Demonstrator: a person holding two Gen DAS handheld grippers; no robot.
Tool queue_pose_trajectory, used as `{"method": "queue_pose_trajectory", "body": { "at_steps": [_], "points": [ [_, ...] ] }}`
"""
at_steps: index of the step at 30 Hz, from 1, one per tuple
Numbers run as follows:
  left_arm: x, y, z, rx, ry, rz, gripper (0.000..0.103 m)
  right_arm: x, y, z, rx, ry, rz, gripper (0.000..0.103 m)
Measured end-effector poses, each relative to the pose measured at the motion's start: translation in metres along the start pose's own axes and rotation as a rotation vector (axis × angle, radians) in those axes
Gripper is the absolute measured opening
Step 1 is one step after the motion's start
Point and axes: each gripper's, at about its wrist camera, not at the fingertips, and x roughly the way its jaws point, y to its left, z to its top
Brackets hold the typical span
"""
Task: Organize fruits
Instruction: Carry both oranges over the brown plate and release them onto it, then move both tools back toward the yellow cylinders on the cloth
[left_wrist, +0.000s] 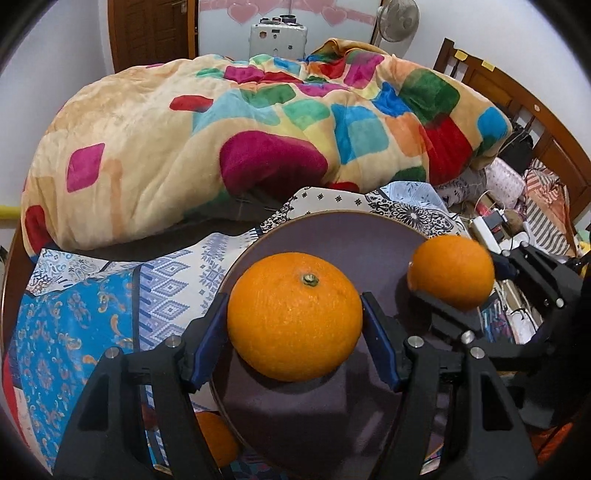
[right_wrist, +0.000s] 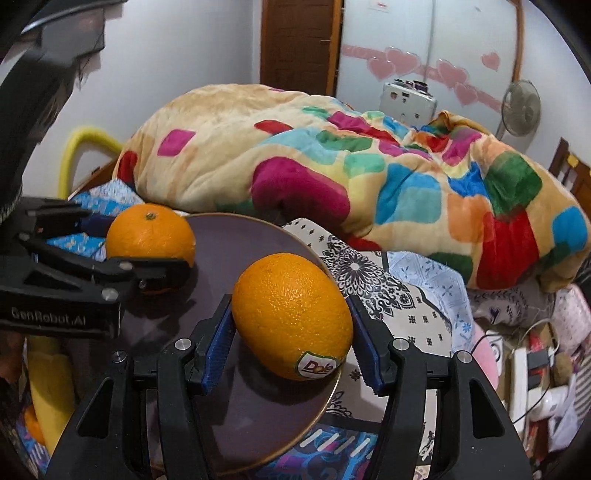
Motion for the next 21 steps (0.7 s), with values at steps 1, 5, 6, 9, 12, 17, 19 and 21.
{"method": "queue_pose_trajectory", "body": {
  "at_steps": [1, 5, 6, 9, 12, 17, 19, 21],
  "points": [
    [0.000, 0.000, 0.000, -0.002, 0.001, -0.004, 0.069, 0.000, 0.003, 0.000, -0.017, 0.006, -0.008, 0.057],
    [-0.010, 0.000, -0.001, 0.008, -0.030, 0.012, 0.075, -0.003, 0.006, -0.001, -0.049, -0.010, -0.031, 0.074],
    [-0.014, 0.001, -0.001, 0.009, -0.044, 0.017, 0.077, -0.004, 0.007, -0.002, -0.051, -0.014, -0.036, 0.075],
    [-0.030, 0.003, -0.003, 0.000, -0.085, 0.012, 0.082, -0.008, 0.009, -0.002, -0.054, -0.023, -0.042, 0.075],
    [-0.050, 0.004, -0.008, 0.004, -0.123, 0.020, 0.082, -0.020, 0.009, -0.002, -0.036, -0.049, -0.041, 0.075],
    [-0.088, -0.001, -0.024, 0.033, -0.196, 0.065, 0.083, -0.052, 0.014, -0.003, -0.021, -0.114, -0.051, 0.075],
    [-0.104, -0.002, -0.032, 0.041, -0.226, 0.082, 0.086, -0.069, 0.018, -0.004, -0.018, -0.146, -0.062, 0.075],
    [-0.118, -0.006, -0.041, 0.066, -0.252, 0.103, 0.089, -0.081, 0.022, -0.006, -0.016, -0.168, -0.061, 0.075]
  ]
}}
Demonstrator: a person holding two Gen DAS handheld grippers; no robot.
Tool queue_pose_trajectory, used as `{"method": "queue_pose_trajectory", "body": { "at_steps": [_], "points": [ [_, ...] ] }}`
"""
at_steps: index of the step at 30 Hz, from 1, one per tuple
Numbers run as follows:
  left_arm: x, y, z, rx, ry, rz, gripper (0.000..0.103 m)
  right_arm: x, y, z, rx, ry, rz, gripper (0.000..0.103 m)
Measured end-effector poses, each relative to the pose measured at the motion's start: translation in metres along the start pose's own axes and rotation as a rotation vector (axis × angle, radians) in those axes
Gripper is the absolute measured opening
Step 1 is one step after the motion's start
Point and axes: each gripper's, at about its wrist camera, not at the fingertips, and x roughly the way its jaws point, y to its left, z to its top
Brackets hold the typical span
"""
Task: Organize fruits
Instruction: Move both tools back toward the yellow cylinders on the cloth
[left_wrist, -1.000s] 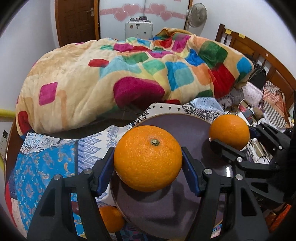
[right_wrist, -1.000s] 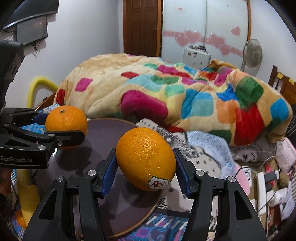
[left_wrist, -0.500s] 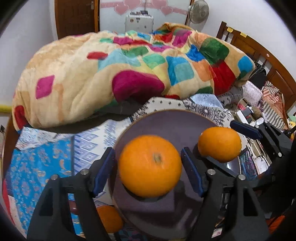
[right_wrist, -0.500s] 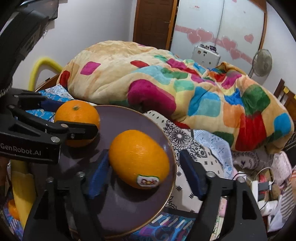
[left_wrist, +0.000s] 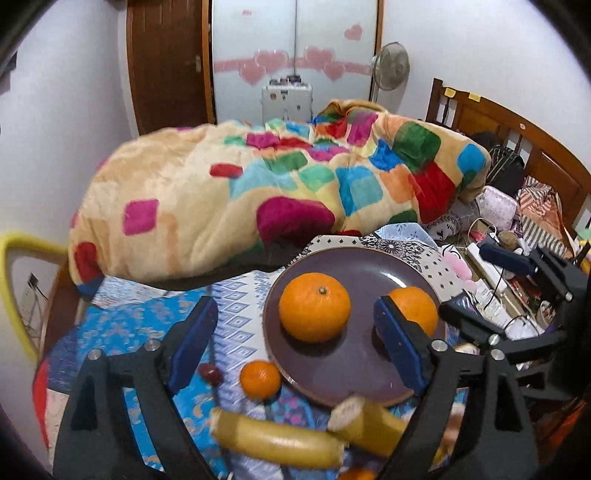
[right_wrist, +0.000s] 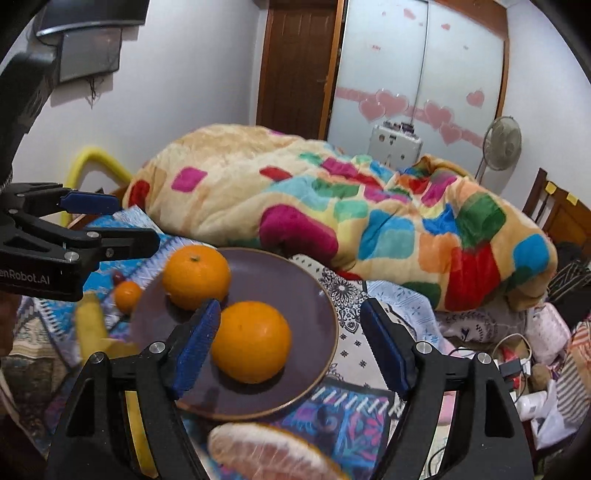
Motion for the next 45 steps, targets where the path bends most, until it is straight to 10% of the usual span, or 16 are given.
{"method": "queue_pose_trajectory", "body": {
  "at_steps": [12, 31, 45],
  "points": [
    [-0.059, -0.007, -0.046, 0.063, -0.063, 0.030, 0.099, -0.052, 0.030, -0.022, 0.013, -0.077, 0.016, 0.075],
    [0.003, 0.000, -0.109, 0.050, 0.103, -0.005, 0.098, -0.013, 0.063, -0.074, -0.018, 0.039, 0.136, 0.072],
    [-0.018, 0.037, -0.130, 0.006, 0.131, -0.068, 0.054, -0.003, 0.090, -0.076, -0.091, 0.071, 0.207, 0.039]
  ]
}}
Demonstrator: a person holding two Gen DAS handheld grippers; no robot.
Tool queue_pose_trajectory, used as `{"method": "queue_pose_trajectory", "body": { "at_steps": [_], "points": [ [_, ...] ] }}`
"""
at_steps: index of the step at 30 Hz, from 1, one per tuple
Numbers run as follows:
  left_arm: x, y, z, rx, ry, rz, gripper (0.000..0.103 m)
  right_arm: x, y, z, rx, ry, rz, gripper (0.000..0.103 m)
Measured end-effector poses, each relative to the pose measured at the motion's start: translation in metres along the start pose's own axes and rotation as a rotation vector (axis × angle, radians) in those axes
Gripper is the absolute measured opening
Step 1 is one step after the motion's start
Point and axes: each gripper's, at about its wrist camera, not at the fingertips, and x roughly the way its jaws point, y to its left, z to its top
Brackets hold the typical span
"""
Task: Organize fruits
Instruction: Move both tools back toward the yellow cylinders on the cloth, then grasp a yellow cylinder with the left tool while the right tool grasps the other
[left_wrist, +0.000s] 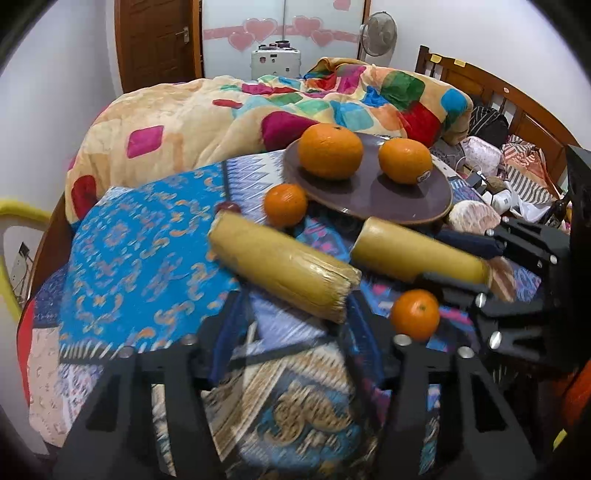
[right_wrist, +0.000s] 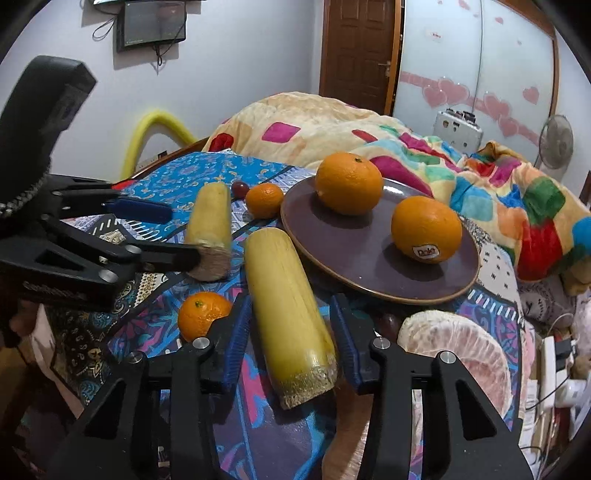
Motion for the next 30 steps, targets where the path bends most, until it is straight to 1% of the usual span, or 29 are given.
{"method": "queue_pose_trajectory", "body": {
  "at_steps": [5, 9, 13, 15, 16, 17, 18, 20, 21, 22, 23, 25, 27, 30],
  "points": [
    [-0.008, 0.025, -0.014, -0.035, 0.022, 0.032, 0.053, -0.007, 0.000, 0.000, 0.021, -0.003, 0.032, 0.033],
    [-0.013, 0.036, -0.022, -0.055, 0.036, 0.057, 0.052, -0.014, 0.000, -0.003, 0.016, 0.003, 0.019, 0.032],
    [-0.024, 0.030, -0.020, -0.051, 0.004, 0.032, 0.053, -0.020, -0.005, -0.005, 0.023, 0.016, 0.020, 0.031],
    [-0.025, 0.021, -0.015, -0.037, -0.011, 0.028, 0.064, -0.021, -0.006, -0.006, 0.025, 0.022, 0.026, 0.032],
    [-0.024, 0.018, -0.012, -0.030, -0.018, 0.036, 0.073, -0.020, -0.006, -0.007, 0.023, 0.025, 0.026, 0.033],
    [-0.021, 0.012, -0.009, -0.016, -0.029, 0.057, 0.075, -0.020, -0.007, -0.007, 0.020, 0.027, 0.025, 0.034],
    [-0.018, 0.009, -0.007, -0.007, -0.031, 0.075, 0.075, -0.018, -0.005, -0.008, 0.015, 0.031, 0.024, 0.036],
    [-0.008, 0.008, -0.003, -0.008, -0.023, 0.107, 0.075, -0.017, -0.003, -0.011, 0.007, 0.033, 0.014, 0.036],
    [-0.005, 0.009, -0.001, -0.019, -0.021, 0.122, 0.074, -0.017, -0.003, -0.012, 0.001, 0.033, 0.010, 0.037],
    [-0.001, 0.010, -0.001, -0.026, -0.014, 0.135, 0.067, -0.017, -0.003, -0.013, -0.003, 0.034, 0.006, 0.036],
    [0.004, 0.011, -0.001, -0.028, -0.002, 0.142, 0.058, -0.017, -0.003, -0.013, -0.010, 0.037, 0.004, 0.035],
    [0.010, 0.014, -0.002, -0.038, 0.020, 0.142, 0.049, -0.017, 0.000, -0.015, -0.016, 0.034, -0.003, 0.034],
    [0.009, 0.018, -0.005, -0.061, 0.021, 0.126, 0.047, -0.019, 0.002, -0.016, -0.019, 0.029, -0.006, 0.034],
    [0.001, 0.021, -0.011, -0.072, 0.023, 0.105, 0.042, -0.026, 0.001, -0.018, 0.004, 0.024, 0.014, 0.032]
  ]
}}
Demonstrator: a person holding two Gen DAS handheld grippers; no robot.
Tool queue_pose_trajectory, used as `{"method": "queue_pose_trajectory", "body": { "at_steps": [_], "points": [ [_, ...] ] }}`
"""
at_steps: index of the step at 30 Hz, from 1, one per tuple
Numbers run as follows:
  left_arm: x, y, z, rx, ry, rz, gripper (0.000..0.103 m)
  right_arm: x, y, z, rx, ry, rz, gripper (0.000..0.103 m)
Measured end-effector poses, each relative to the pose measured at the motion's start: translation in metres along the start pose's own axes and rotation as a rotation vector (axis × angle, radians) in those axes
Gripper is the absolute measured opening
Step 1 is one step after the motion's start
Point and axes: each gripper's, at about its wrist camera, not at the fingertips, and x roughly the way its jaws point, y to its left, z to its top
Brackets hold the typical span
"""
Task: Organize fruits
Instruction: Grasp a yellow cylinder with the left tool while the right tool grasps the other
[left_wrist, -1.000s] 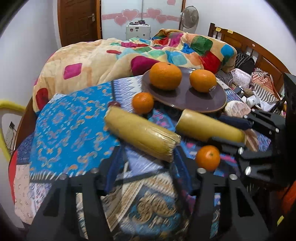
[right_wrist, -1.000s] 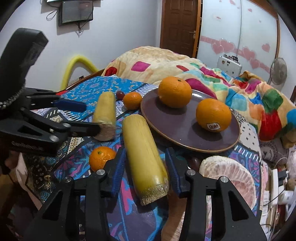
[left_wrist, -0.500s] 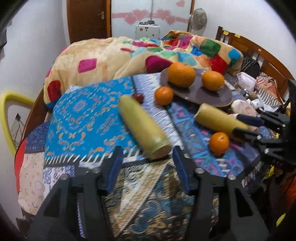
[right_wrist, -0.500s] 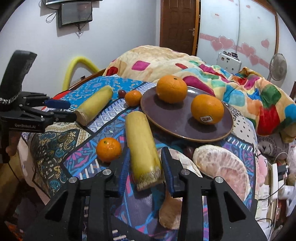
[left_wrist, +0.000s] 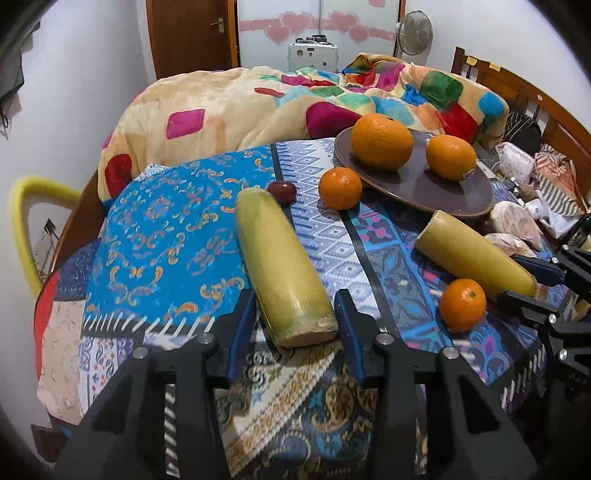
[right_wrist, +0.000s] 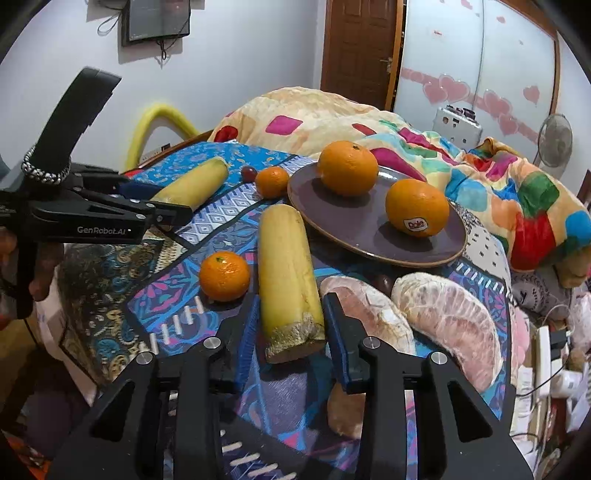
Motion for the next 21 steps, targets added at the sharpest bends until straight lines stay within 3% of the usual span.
{"method": "queue_pose_trajectory", "body": {
  "at_steps": [15, 21],
  "points": [
    [-0.052, 0.003, -0.052, 0.007, 0.036, -0.119, 0.038, -0.039, 0.003, -0.027, 0.039, 0.024, -0.041, 0.031],
    [-0.054, 0.003, -0.045, 0.036, 0.095, -0.154, 0.038, -0.039, 0.004, -0.021, -0.001, 0.073, -0.035, 0.032]
  ]
}}
